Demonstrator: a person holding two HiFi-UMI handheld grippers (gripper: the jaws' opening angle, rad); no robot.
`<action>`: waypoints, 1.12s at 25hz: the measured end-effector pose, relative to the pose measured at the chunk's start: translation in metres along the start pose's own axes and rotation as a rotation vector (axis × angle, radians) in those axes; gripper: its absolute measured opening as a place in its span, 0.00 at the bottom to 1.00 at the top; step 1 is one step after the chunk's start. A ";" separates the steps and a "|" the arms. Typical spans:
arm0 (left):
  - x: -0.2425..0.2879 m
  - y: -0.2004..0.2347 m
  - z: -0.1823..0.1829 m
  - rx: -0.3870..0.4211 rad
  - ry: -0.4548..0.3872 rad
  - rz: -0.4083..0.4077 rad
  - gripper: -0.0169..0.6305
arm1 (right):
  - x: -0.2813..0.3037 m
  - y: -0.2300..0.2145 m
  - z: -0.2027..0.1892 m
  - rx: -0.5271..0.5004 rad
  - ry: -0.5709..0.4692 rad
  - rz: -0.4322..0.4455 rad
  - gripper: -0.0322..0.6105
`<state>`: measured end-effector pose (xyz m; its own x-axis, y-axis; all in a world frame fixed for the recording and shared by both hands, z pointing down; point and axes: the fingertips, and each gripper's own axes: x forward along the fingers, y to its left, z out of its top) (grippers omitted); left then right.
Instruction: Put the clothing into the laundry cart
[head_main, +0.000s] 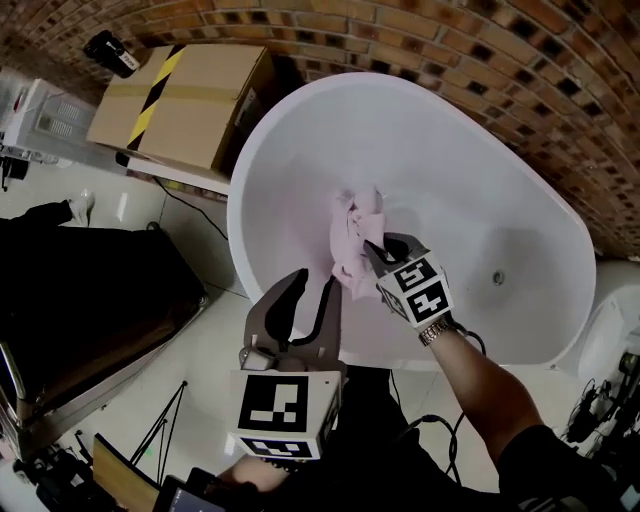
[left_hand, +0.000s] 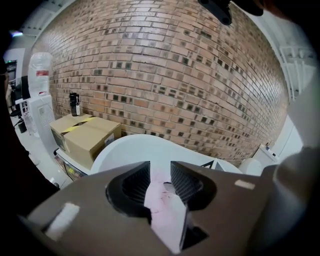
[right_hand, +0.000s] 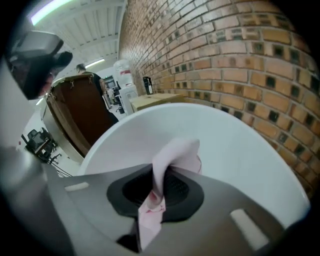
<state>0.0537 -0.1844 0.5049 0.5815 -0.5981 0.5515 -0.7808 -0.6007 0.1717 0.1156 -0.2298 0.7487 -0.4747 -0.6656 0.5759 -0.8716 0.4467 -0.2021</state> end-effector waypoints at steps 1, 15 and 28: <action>-0.008 -0.001 0.012 -0.004 -0.011 0.013 0.20 | -0.012 0.006 0.019 -0.012 -0.020 0.015 0.11; -0.141 -0.007 0.121 0.035 -0.277 0.187 0.21 | -0.157 0.115 0.224 -0.182 -0.275 0.209 0.11; -0.275 -0.001 0.157 -0.026 -0.334 0.327 0.21 | -0.276 0.248 0.378 -0.351 -0.485 0.386 0.11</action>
<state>-0.0692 -0.1023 0.2253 0.3419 -0.8946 0.2878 -0.9385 -0.3408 0.0555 -0.0159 -0.1614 0.2402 -0.8138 -0.5756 0.0807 -0.5779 0.8161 -0.0065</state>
